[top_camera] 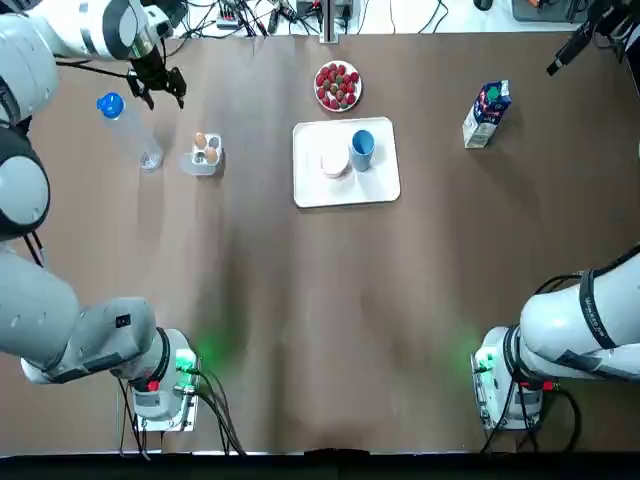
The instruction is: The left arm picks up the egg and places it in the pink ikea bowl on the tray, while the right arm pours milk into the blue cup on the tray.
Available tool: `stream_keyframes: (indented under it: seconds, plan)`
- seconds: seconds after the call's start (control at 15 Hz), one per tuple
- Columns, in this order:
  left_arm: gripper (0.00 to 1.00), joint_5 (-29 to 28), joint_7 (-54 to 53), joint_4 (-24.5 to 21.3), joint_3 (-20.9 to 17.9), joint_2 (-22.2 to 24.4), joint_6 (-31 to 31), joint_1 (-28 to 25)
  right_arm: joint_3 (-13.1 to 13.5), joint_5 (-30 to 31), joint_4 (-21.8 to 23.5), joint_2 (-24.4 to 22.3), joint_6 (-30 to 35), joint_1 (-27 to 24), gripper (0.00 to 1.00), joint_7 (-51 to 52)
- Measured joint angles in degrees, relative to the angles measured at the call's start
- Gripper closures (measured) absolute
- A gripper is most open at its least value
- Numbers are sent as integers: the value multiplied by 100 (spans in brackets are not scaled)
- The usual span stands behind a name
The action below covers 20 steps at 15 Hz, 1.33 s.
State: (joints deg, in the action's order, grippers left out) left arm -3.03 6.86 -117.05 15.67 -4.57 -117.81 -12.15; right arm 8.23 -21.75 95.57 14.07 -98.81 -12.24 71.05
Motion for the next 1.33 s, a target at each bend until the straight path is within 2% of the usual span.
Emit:
stream_keyframes:
  seconds: [0.2, 0.27, 0.53, 0.93, 1.33]
  plan:
    - [1, 3, 158, 30, -17, -397, -632, -28, 0, -374, -3, 267, -1, -212, 0, 1047]
    - [1, 3, 361, 156, -19, -751, -918, -20, 0, -758, 1, 489, 13, -336, 0, 1677]
    - [2, 1, 817, 217, -9, -1365, -1585, 140, -1, -1271, -1, 983, 22, -536, 0, 2693]
    - [15, -346, 1075, 157, -42, -1743, -1749, 282, -9, -2062, -3, 1449, 158, -682, 0, 4056]
    - [18, -525, 1091, 55, -88, -1915, -1816, 240, -11, -2848, -8, 2058, 319, -939, 0, 5502]
